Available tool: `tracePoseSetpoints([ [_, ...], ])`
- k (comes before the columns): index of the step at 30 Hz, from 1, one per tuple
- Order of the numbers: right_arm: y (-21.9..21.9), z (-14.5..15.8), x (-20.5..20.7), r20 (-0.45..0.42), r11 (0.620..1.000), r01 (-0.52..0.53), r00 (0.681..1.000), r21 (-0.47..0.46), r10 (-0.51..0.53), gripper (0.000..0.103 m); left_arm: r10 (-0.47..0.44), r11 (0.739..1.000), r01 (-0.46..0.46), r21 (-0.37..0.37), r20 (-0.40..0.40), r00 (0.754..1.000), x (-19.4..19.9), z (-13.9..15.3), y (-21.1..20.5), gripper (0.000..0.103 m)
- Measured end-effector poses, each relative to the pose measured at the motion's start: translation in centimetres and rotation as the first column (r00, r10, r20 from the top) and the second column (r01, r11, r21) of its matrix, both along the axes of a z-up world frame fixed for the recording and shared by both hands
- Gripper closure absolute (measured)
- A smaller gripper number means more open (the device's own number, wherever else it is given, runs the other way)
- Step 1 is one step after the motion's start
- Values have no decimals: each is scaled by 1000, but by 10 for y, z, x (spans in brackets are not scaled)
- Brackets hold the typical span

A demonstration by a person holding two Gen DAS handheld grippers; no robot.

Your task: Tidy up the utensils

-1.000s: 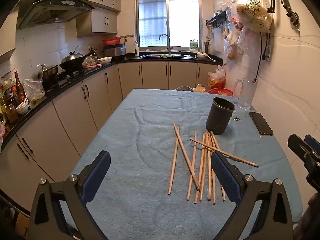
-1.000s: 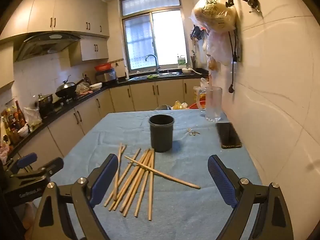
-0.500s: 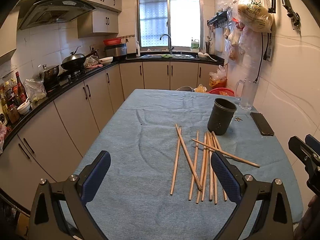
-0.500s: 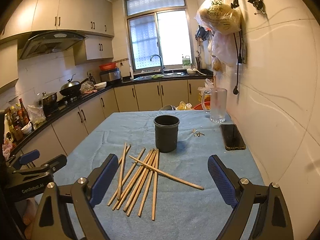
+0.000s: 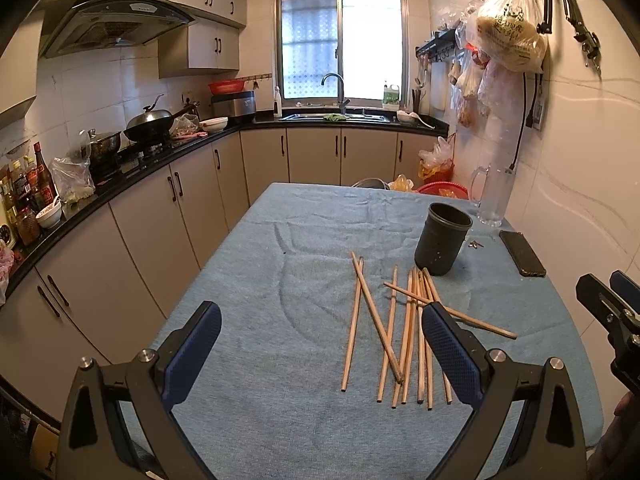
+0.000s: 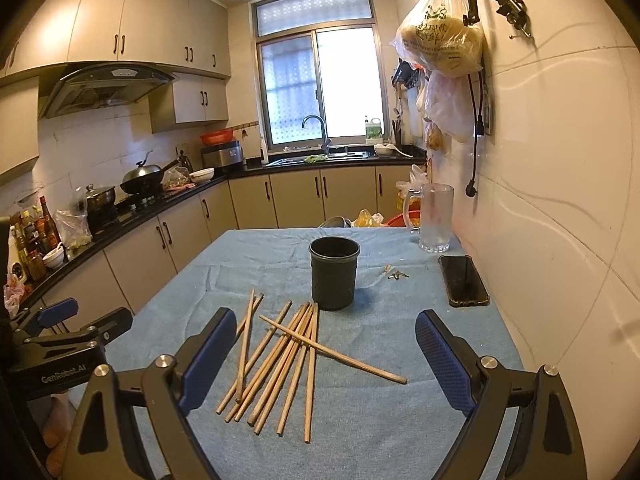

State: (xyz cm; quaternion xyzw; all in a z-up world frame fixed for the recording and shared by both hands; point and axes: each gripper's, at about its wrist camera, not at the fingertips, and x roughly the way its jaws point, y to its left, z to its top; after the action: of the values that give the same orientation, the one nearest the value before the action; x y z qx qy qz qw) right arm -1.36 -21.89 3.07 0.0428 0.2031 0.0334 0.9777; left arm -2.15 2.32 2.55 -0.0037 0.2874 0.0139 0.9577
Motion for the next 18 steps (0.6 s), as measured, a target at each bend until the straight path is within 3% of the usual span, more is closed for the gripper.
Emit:
tracePoseSetpoints([
  [18,-4,1,-11,11,1000,12,1000,-5,-12,11,-12,1000,13,-3,10,1000,-6,3,-2,3],
])
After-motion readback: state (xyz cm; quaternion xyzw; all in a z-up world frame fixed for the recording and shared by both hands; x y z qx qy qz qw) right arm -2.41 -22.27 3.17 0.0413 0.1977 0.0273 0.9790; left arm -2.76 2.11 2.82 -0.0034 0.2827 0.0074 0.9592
